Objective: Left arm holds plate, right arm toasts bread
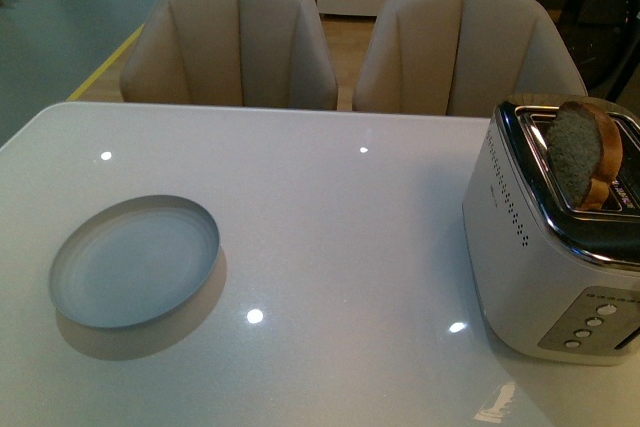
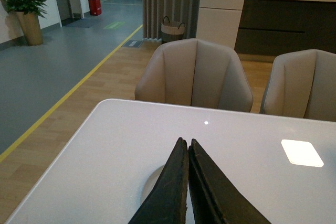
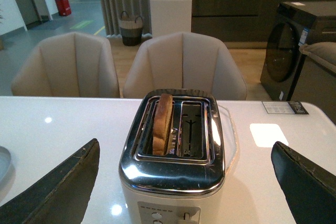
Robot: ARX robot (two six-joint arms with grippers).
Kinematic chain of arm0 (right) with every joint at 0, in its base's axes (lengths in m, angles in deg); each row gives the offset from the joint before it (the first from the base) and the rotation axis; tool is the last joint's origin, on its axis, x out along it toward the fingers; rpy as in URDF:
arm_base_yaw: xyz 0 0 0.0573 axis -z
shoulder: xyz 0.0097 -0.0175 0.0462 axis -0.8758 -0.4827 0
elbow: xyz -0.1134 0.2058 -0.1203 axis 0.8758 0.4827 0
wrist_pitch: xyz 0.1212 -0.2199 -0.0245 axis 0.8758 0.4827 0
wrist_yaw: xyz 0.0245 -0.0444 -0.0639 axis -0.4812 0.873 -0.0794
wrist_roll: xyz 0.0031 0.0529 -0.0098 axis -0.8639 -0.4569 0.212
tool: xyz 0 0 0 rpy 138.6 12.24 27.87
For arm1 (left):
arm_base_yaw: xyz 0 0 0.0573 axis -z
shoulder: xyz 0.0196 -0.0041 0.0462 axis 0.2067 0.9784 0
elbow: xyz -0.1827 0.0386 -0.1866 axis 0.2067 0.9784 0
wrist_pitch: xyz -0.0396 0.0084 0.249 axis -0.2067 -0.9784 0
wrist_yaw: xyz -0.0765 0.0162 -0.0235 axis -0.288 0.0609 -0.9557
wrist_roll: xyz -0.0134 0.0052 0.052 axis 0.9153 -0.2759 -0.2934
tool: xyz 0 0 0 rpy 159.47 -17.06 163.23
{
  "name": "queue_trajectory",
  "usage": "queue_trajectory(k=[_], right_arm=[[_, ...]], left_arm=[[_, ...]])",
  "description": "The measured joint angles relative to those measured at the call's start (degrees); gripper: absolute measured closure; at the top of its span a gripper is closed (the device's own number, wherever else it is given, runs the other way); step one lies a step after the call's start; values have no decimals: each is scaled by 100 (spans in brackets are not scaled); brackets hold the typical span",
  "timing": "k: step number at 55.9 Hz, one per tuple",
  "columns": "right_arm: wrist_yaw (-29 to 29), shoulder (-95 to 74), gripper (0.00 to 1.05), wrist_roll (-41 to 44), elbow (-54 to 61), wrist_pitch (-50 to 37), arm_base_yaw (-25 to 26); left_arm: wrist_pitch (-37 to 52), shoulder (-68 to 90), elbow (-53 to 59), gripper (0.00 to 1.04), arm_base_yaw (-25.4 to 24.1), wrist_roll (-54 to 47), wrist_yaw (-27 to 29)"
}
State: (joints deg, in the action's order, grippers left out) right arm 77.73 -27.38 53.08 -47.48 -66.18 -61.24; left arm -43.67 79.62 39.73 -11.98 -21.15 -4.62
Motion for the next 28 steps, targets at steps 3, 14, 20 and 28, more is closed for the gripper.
queue_trajectory(k=[3,14,20,28], right_arm=[[-2,0,9,0,0,0,0],[-2,0,9,0,0,0,0],[-2,0,9,0,0,0,0],[-2,0,9,0,0,0,0]], left_arm=[[-205,-227,0,102,0,0,0],[-785,-850,0,102,0,-2,0],[-1088,-1169,2,102,0,-4,0],[-1449,-1545,2,102,0,-11,0]])
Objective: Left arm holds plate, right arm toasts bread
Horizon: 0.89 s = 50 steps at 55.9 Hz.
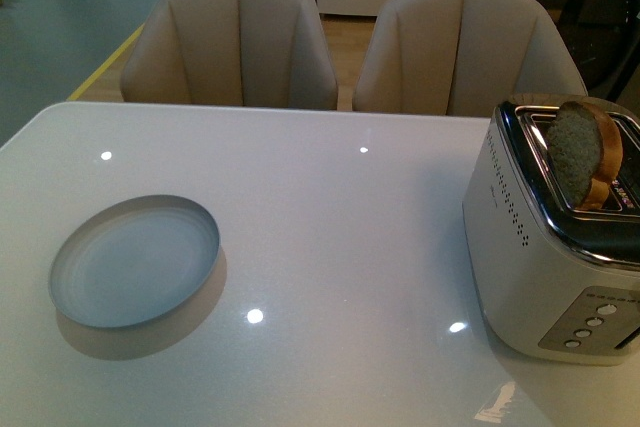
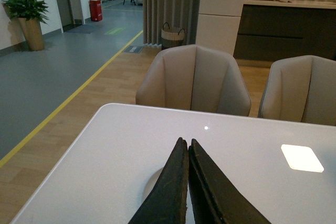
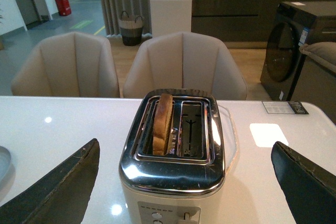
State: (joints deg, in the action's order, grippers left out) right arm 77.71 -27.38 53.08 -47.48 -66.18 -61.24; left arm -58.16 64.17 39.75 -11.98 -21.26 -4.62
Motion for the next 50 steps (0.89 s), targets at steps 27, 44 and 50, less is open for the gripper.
queue_trajectory(k=[27,44,50], right_arm=[[2,-2,9,0,0,0,0],[0,0,9,0,0,0,0],[0,0,9,0,0,0,0]], left_arm=[[-1847,-1694,-2,102,0,-4,0],[-1917,-1884,-2,102,0,-4,0],[-1917,-1884,-2,102,0,-4,0]])
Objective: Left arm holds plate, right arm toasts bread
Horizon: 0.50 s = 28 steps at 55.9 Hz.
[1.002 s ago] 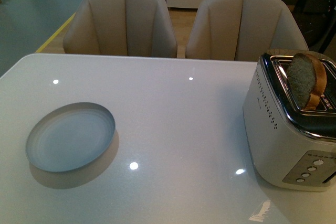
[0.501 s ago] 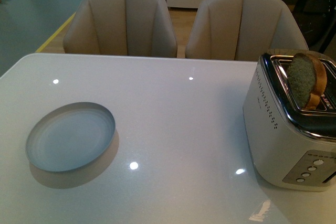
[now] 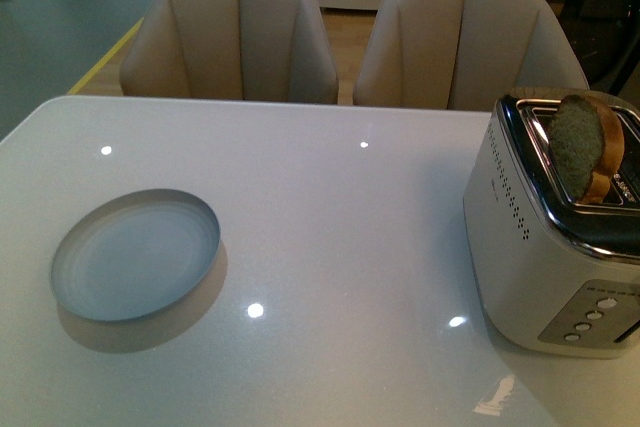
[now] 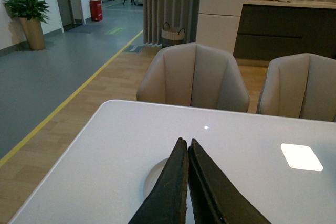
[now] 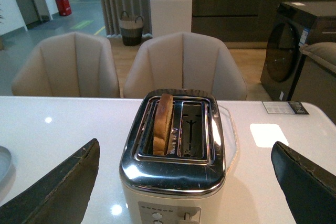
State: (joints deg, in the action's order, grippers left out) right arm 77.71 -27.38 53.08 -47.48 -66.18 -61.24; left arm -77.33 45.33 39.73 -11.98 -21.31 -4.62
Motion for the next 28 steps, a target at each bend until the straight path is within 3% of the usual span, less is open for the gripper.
queue_trajectory(k=[8,13,28], right_arm=[[0,0,9,0,0,0,0],[0,0,9,0,0,0,0],[0,0,9,0,0,0,0]], left_arm=[[0,0,0,101,0,4,0],[0,0,0,80,0,0,0],[0,0,0,30,0,0,0]])
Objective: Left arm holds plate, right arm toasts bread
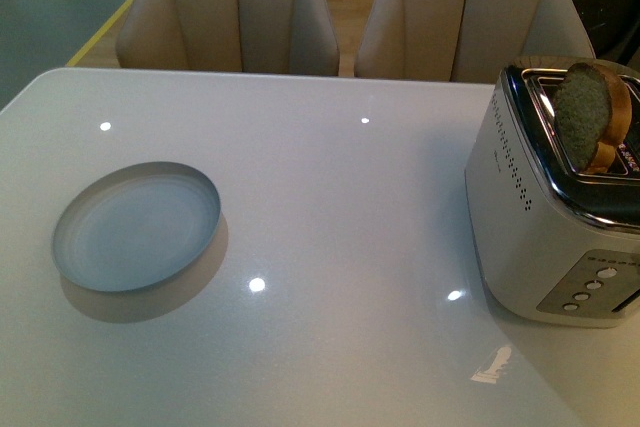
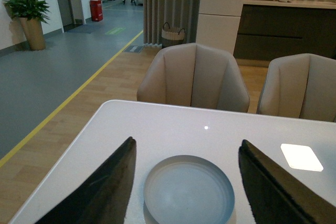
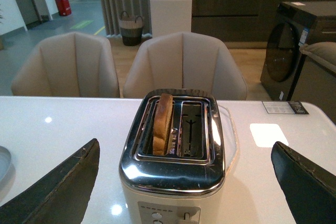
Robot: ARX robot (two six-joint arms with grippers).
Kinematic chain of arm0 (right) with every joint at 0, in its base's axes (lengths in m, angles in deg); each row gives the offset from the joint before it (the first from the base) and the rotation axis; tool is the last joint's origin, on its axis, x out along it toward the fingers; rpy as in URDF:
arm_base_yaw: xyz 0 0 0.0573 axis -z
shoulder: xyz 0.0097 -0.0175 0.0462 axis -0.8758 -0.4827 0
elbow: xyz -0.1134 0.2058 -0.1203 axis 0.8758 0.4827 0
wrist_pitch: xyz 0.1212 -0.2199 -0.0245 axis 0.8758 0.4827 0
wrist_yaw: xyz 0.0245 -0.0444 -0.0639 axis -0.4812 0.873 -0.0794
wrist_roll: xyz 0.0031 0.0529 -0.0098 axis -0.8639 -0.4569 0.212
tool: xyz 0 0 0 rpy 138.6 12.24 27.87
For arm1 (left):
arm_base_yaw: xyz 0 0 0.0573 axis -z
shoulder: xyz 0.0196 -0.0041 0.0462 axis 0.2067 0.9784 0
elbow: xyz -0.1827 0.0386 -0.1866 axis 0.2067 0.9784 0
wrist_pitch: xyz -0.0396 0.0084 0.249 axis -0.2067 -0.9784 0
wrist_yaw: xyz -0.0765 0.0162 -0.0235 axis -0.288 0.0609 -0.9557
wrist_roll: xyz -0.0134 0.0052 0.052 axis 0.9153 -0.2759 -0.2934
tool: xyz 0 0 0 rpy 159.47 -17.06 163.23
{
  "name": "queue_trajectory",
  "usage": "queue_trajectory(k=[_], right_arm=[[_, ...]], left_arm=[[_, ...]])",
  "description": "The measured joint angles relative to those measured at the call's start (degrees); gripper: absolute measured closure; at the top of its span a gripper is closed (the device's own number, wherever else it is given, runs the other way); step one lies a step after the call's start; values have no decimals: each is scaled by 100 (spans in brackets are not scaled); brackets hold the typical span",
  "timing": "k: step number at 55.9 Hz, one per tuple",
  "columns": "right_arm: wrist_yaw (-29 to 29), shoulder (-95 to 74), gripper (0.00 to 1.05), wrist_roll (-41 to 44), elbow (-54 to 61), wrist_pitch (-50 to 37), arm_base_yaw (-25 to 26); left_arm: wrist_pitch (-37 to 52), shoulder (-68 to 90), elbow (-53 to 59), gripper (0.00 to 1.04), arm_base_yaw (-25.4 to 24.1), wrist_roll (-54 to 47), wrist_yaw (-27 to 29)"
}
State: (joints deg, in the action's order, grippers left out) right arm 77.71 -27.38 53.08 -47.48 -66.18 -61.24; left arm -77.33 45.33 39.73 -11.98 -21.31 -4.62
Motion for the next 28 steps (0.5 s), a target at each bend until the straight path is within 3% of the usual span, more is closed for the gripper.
queue_trajectory(k=[6,28], right_arm=[[0,0,9,0,0,0,0],[0,0,9,0,0,0,0]], left_arm=[[0,0,0,6,0,-2,0],[0,0,0,7,0,-9,0]])
